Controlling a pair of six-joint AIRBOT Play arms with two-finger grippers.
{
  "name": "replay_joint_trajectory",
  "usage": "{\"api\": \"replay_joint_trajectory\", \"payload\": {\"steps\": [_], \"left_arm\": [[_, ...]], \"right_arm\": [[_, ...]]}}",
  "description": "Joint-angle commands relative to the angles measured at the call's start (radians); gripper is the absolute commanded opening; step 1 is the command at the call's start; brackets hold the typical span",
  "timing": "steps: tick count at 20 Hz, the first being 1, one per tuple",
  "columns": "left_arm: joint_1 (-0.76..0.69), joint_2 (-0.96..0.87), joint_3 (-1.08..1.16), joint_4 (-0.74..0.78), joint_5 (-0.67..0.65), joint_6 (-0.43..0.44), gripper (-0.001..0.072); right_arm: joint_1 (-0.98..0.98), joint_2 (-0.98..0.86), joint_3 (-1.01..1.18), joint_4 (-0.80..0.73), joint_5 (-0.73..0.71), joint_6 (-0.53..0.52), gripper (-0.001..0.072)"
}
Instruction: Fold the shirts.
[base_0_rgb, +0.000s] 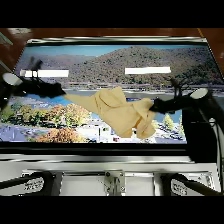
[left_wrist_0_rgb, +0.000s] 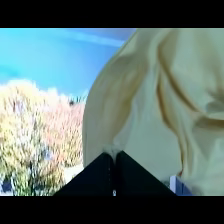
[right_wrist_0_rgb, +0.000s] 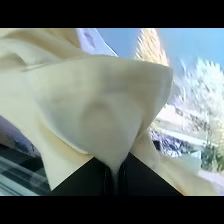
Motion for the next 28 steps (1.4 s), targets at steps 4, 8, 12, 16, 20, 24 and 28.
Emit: {"api": "replay_joint_trajectory", "payload": {"steps": [4, 8, 12, 16, 20, 24, 28], "left_arm": [[0.019, 0.287, 0.462, 0.003, 0.109, 0.047, 0.0038], [0.019, 0.45, 0.61, 0.175, 0.225, 0.042, 0.0037], [0.019, 0.537, 0.61, 0.469, 0.1, -0.08, 0.0038], [0.019, 0.537, 0.55, 0.502, -0.15, -0.089, 0.0037], [0.019, 0.562, 0.304, 0.501, -0.224, -0.089, 0.0037], [0.017, 0.571, 0.01, 0.463, -0.204, -0.089, 0.0038], [0.017, 0.563, -0.233, 0.319, -0.021, -0.089, 0.0038]], "right_arm": [[-0.016, 0.377, 0.39, 0.005, -0.083, -0.064, 0.0066], [-0.016, 0.571, 0.505, -0.088, -0.176, -0.053, 0.0066], [-0.016, 0.65, 0.508, -0.204, 0.062, 0.055, 0.0066], [-0.016, 0.583, 0.459, -0.239, 0.491, 0.14, 0.0066], [-0.015, 0.56, 0.161, -0.232, 0.561, 0.19, 0.0066], [-0.015, 0.55, -0.198, -0.172, 0.26, 0.192, 0.0066], [-0.015, 0.401, -0.298, 0.016, -0.074, 0.163, 0.0066]]}}
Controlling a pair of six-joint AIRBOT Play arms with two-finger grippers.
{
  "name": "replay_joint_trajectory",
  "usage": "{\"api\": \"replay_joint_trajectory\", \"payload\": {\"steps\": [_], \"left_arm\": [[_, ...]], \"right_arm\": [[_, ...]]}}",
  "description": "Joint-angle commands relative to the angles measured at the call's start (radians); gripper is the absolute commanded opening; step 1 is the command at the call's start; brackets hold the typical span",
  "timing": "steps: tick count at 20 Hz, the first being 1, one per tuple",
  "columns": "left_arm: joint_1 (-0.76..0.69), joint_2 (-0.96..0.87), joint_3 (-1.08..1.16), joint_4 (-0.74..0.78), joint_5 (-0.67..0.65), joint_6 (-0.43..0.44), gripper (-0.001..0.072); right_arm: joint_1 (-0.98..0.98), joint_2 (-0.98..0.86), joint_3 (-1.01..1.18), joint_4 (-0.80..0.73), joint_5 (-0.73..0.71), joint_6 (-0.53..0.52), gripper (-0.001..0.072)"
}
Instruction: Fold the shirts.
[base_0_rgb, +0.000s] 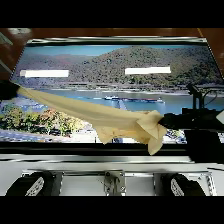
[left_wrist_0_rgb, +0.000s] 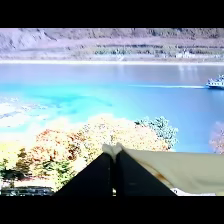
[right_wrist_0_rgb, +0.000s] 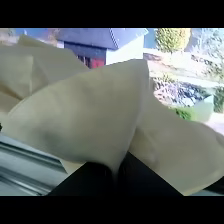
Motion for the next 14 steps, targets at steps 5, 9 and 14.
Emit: {"api": "replay_joint_trajectory", "payload": {"steps": [5, 9, 14], "left_arm": [[-0.001, -0.05, -0.333, -0.192, 0.259, -0.001, 0.0038], [-0.003, -0.083, -0.369, -0.198, 0.258, -0.001, 0.0038], [-0.003, -0.083, -0.369, -0.199, 0.259, -0.021, 0.0038]], "right_arm": [[0.0, -0.337, -0.091, 0.26, -0.525, -0.022, 0.0075], [-0.029, -0.413, -0.063, 0.252, -0.474, -0.162, 0.0669], [-0.125, -0.384, 0.126, -0.243, 0.039, -0.237, 0.0669]]}}
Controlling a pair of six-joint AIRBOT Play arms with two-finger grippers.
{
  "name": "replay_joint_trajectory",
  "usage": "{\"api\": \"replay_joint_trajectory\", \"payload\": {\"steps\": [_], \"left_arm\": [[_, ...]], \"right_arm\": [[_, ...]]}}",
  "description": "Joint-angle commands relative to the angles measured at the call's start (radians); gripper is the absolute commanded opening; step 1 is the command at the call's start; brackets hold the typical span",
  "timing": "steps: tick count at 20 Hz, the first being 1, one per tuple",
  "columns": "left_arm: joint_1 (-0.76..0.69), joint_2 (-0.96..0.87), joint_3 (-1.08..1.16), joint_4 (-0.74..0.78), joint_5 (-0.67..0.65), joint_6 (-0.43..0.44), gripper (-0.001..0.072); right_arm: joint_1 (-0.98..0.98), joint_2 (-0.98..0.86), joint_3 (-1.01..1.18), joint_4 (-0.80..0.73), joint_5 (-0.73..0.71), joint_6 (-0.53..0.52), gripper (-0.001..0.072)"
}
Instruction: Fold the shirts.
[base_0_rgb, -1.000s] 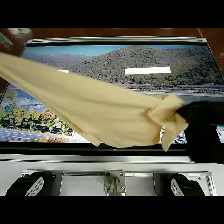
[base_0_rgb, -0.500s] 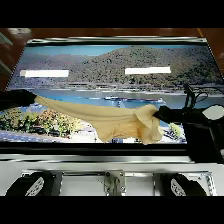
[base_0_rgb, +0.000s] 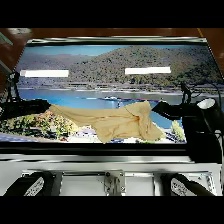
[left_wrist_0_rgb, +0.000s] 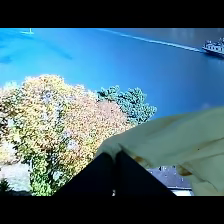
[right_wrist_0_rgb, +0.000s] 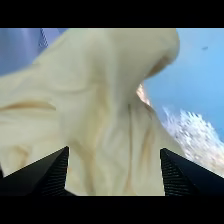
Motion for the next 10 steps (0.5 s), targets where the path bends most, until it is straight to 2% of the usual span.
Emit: {"api": "replay_joint_trajectory", "payload": {"steps": [1, 3, 7, 10], "left_arm": [[-0.001, -0.004, -0.008, -0.008, 0.006, -0.032, 0.0038], [-0.001, -0.004, -0.008, -0.027, 0.006, -0.034, 0.0038], [-0.026, -0.004, -0.008, -0.037, -0.003, -0.033, 0.0038], [-0.051, -0.004, -0.008, -0.037, -0.001, -0.033, 0.0038]], "right_arm": [[-0.057, 0.013, 0.078, -0.385, 0.3, -0.001, 0.0669], [-0.103, 0.008, 0.042, -0.401, 0.322, 0.045, 0.067], [-0.191, -0.04, -0.108, -0.121, 0.211, 0.071, 0.067], [-0.182, -0.101, -0.178, -0.017, 0.117, 0.107, 0.067]]}}
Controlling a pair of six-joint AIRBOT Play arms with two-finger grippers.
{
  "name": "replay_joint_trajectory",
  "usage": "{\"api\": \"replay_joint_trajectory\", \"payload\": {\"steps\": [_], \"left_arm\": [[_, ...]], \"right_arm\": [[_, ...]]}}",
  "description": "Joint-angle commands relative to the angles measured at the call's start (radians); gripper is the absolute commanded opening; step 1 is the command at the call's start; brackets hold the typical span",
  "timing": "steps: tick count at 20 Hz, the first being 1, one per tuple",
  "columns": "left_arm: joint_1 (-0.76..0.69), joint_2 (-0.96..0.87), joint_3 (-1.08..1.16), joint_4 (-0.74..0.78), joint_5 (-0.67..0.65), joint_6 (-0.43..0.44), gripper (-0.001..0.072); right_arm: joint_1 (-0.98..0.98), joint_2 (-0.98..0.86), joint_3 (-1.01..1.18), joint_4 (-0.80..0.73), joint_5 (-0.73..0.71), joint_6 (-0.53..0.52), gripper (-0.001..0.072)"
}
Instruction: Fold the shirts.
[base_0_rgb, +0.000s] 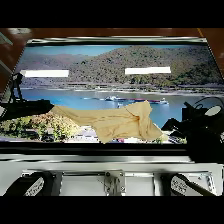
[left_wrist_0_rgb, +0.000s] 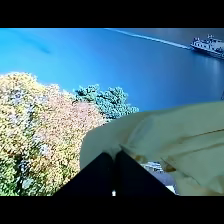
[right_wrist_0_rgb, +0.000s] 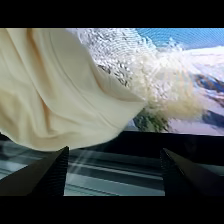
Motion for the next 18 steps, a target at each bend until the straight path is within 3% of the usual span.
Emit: {"api": "replay_joint_trajectory", "payload": {"steps": [1, 6, 7, 8, 9, 14, 16, 18], "left_arm": [[-0.025, -0.001, 0.0, -0.003, -0.001, -0.002, 0.0038], [-0.031, -0.001, 0.0, -0.003, 0.001, -0.002, 0.0038], [-0.031, -0.001, 0.0, -0.004, 0.005, -0.002, 0.0038], [-0.031, -0.001, 0.0, -0.003, 0.011, -0.002, 0.0038], [-0.031, -0.001, 0.0, -0.003, 0.016, -0.002, 0.0038], [-0.029, 0.012, 0.073, 0.155, 0.007, 0.002, 0.0037], [-0.028, 0.033, 0.209, 0.273, -0.014, 0.001, 0.0037], [-0.013, 0.052, 0.396, 0.366, -0.028, 0.001, 0.0037]], "right_arm": [[-0.001, -0.066, -0.072, 0.132, -0.082, 0.032, 0.067], [0.103, -0.145, -0.073, 0.166, -0.217, 0.087, 0.0667], [0.129, -0.157, -0.073, 0.166, -0.232, 0.096, 0.0631], [0.146, -0.161, -0.073, 0.167, -0.24, 0.091, 0.0413], [0.155, -0.158, -0.072, 0.167, -0.235, 0.081, 0.0078], [0.141, 0.001, 0.045, 0.346, 0.026, -0.145, 0.0065], [0.12, 0.134, 0.173, 0.442, 0.085, -0.144, 0.0066], [0.075, 0.267, 0.335, 0.509, 0.044, -0.117, 0.0065]]}}
